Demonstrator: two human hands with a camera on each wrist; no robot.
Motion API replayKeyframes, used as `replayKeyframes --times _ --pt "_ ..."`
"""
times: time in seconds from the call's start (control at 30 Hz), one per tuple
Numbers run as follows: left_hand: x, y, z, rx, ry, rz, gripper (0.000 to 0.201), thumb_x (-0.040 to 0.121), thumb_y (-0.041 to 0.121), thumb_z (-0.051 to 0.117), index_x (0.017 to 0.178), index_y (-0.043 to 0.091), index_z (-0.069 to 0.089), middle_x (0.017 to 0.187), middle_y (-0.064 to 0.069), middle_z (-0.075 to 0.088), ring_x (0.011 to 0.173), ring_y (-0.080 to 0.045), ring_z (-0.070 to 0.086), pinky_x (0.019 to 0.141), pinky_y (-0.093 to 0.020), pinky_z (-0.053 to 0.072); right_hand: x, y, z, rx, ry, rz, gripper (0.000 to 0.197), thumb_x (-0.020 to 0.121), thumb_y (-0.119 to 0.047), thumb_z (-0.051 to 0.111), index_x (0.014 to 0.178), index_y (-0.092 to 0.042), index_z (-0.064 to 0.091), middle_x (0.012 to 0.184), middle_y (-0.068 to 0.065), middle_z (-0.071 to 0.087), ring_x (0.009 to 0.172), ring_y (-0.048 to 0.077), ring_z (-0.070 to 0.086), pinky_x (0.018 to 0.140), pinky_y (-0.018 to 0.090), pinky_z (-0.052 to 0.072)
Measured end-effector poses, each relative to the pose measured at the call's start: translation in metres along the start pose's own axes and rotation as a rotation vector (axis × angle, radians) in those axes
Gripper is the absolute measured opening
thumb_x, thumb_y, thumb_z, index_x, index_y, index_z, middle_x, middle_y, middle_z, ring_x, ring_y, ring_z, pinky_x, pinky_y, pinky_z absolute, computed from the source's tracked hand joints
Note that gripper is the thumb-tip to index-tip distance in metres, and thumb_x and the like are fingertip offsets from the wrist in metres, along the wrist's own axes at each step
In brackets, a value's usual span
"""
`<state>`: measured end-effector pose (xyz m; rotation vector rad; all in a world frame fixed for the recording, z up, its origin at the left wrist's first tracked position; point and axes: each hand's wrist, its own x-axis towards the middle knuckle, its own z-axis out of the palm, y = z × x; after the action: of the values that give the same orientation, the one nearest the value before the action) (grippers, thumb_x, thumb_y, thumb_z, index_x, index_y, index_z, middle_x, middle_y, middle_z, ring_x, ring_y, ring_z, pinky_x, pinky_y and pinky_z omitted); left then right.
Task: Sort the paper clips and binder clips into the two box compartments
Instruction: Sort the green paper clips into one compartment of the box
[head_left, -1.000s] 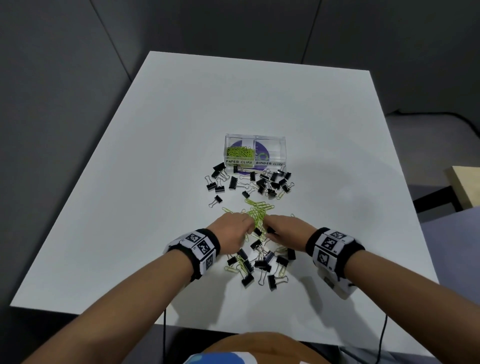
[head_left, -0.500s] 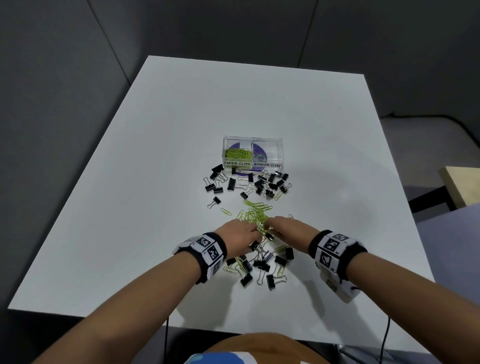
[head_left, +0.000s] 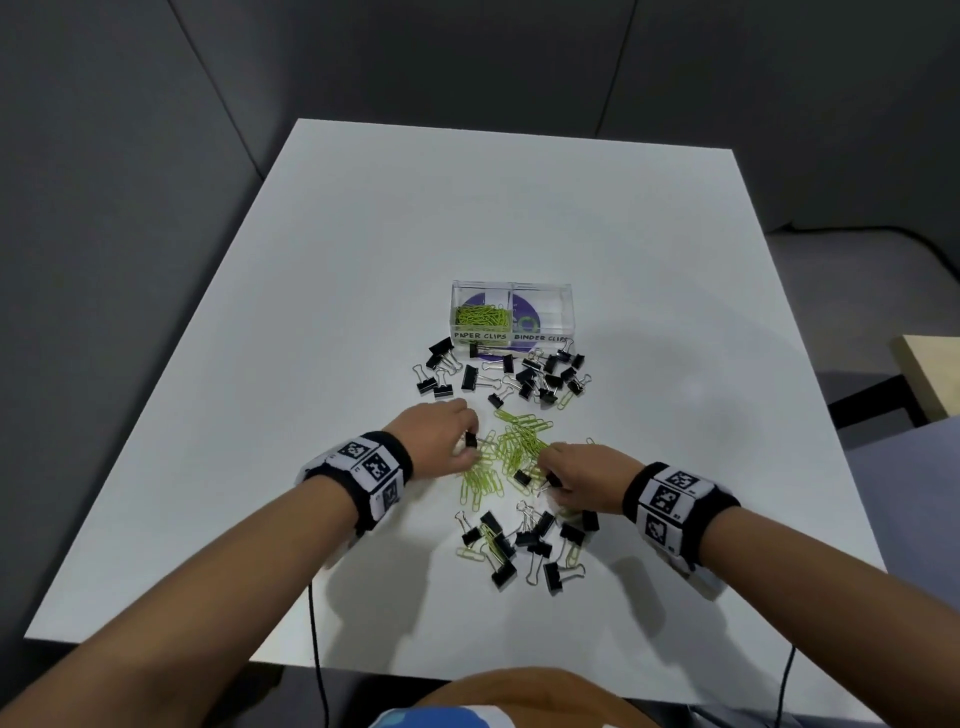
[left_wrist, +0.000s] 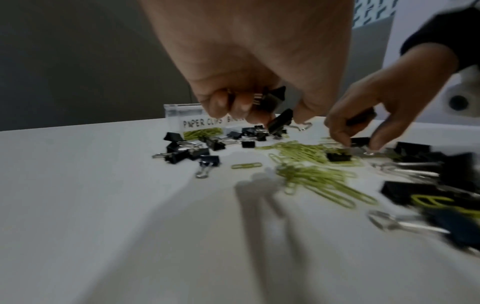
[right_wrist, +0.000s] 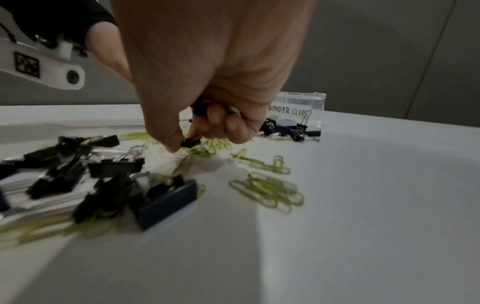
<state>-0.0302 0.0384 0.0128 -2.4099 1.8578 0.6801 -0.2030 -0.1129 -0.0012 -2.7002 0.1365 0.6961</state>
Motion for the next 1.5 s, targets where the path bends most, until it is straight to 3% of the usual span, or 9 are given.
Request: replayKeyframes --times 0.1,0.43,0.57,0.67,0.87,1.07,1.2,1.4,1.5 --pt "0.008 -0.019 -0.011 -0.043 -0.009 -0.115 0.038 0.091 0.041 0.047 0.115 0.011 0.051 0.113 -0.004 0.054 0.084 -0.014 0.048 0.070 -0.024 0.041 0.010 0.006 -0.019 0.055 0.047 0.073 0.013 0.093 -0.024 0.047 0.097 -0.012 0.047 0.090 0.001 0.052 0.071 0.013 0.046 0.058 0.016 0.042" --pt "0.055 -0.040 -0.025 -0.117 0.066 -0.231 0.036 0.091 0.033 0.051 0.118 0.009 0.049 0.120 -0.009 0.050 0.099 -0.025 0.056 0.074 -0.029 0.041 0.082 0.019 -0.082 0.303 0.212 0.309 0.016 0.090 -0.015 0.051 0.100 -0.004 0.049 0.091 0.013 0.057 0.072 0.021 0.049 0.056 0.024 0.038" --pt "0.065 -0.040 -0.021 -0.091 0.109 -0.211 0.040 0.091 0.028 0.052 0.126 0.010 0.048 0.126 -0.009 0.048 0.109 -0.027 0.053 0.081 -0.034 0.045 0.093 0.015 -0.082 0.163 0.256 0.247 0.029 0.090 -0.018 0.052 0.116 -0.007 0.050 0.118 0.014 0.057 0.099 0.027 0.056 0.080 0.033 0.045" --pt "0.066 -0.039 -0.016 0.065 0.189 -0.130 0.043 0.090 0.025 0.050 0.132 0.016 0.048 0.130 -0.007 0.049 0.116 -0.027 0.048 0.089 -0.036 0.041 0.085 0.015 -0.075 0.030 0.333 0.177 0.033 0.090 -0.014 0.051 0.122 -0.009 0.050 0.123 0.011 0.057 0.109 0.029 0.053 0.086 0.035 0.044" --pt "0.060 -0.015 0.005 0.249 0.096 0.198 0.043 0.094 0.014 0.051 0.135 0.025 0.047 0.133 -0.004 0.051 0.117 -0.023 0.050 0.098 -0.036 0.042 0.038 0.008 -0.041 -0.081 0.263 -0.134 0.017 0.086 -0.002 0.055 0.099 -0.005 0.065 0.093 0.013 0.067 0.085 0.026 0.061 0.076 0.033 0.055" --pt "0.053 -0.011 0.008 0.262 0.126 0.051 0.040 0.096 0.015 0.041 0.135 0.016 0.046 0.137 -0.007 0.046 0.121 -0.024 0.045 0.100 -0.037 0.038 0.023 -0.005 -0.002 -0.180 0.111 -0.174 0.029 0.090 -0.010 0.051 0.119 -0.011 0.053 0.105 0.012 0.058 0.090 0.028 0.058 0.066 0.032 0.047" --pt "0.042 -0.003 0.016 0.219 0.086 0.174 0.044 0.095 0.010 0.046 0.138 0.017 0.043 0.139 -0.007 0.047 0.120 -0.022 0.050 0.098 -0.032 0.045 0.026 -0.006 0.008 -0.204 0.131 -0.124 0.029 0.092 -0.016 0.050 0.120 -0.012 0.049 0.112 0.009 0.054 0.093 0.025 0.057 0.061 0.032 0.046" --pt "0.029 0.012 0.035 0.222 -0.005 0.196 0.054 0.095 0.008 0.040 0.147 0.016 0.025 0.154 -0.005 0.026 0.134 -0.023 0.034 0.107 -0.033 0.037 0.022 -0.005 0.015 -0.352 0.189 -0.253 0.038 0.056 -0.018 0.085 0.086 -0.019 0.061 0.083 -0.002 0.061 0.053 0.009 0.055 0.032 0.015 0.030" --pt "0.022 0.015 0.038 0.199 -0.016 0.247 0.052 0.095 0.007 0.038 0.145 0.012 0.029 0.150 -0.009 0.033 0.131 -0.026 0.038 0.109 -0.034 0.035 0.022 -0.005 0.019 -0.357 0.199 -0.279 0.035 0.057 -0.014 0.084 0.083 -0.016 0.060 0.087 -0.001 0.063 0.049 0.009 0.053 0.029 0.017 0.035"
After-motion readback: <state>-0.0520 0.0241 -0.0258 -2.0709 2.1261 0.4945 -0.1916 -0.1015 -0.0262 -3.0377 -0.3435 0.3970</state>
